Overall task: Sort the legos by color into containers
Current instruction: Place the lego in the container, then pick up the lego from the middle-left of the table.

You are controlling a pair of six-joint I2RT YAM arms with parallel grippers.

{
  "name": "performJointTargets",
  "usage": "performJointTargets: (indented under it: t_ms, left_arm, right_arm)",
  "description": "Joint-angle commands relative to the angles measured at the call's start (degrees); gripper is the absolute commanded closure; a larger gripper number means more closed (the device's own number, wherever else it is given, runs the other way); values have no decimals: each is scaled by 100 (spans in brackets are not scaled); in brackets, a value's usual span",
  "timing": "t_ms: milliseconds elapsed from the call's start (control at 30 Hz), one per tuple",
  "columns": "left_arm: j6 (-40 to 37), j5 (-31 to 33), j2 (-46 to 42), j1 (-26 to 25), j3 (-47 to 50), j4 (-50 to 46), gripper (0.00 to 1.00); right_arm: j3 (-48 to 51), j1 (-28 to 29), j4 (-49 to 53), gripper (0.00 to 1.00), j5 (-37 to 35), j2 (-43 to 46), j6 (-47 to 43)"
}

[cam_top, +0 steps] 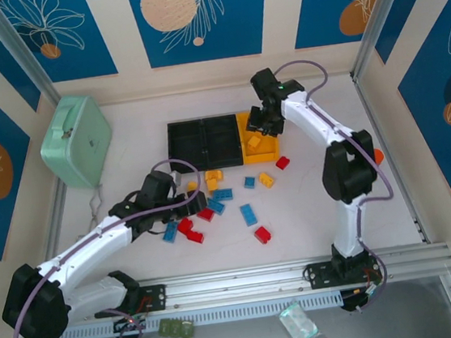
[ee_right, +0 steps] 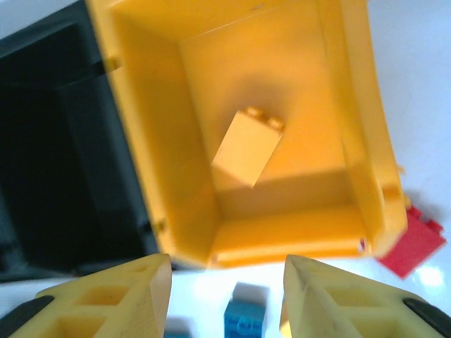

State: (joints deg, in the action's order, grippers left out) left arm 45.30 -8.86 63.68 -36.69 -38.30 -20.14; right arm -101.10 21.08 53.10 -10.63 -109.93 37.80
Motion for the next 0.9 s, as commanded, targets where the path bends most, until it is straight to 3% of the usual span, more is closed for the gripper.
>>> performJointTargets:
  t_ms: [0,200,400,633,867]
  left_arm:
    - [-149,352,-73,-66,-336,-877,19]
    - [-513,1038,-105,-64,-780,-2746,26]
    - [-535,1854,334,-66,-1030,-4085,37]
    - [-542,1857,1090,-131,-988,-4038,40]
    - [-715,1440,1337,-138,-646,-3254,33]
  right_arm:
    - [672,154,-336,51,430,684,-185]
    - [2575,401,-1431,47,1694,2330,-633]
    - [4035,708,-1874,44,2159,3592,-666]
    - [4575,731,-2061,42,2172,4170,-441]
    - [4562,716,-2136,42,2161,4044,-379]
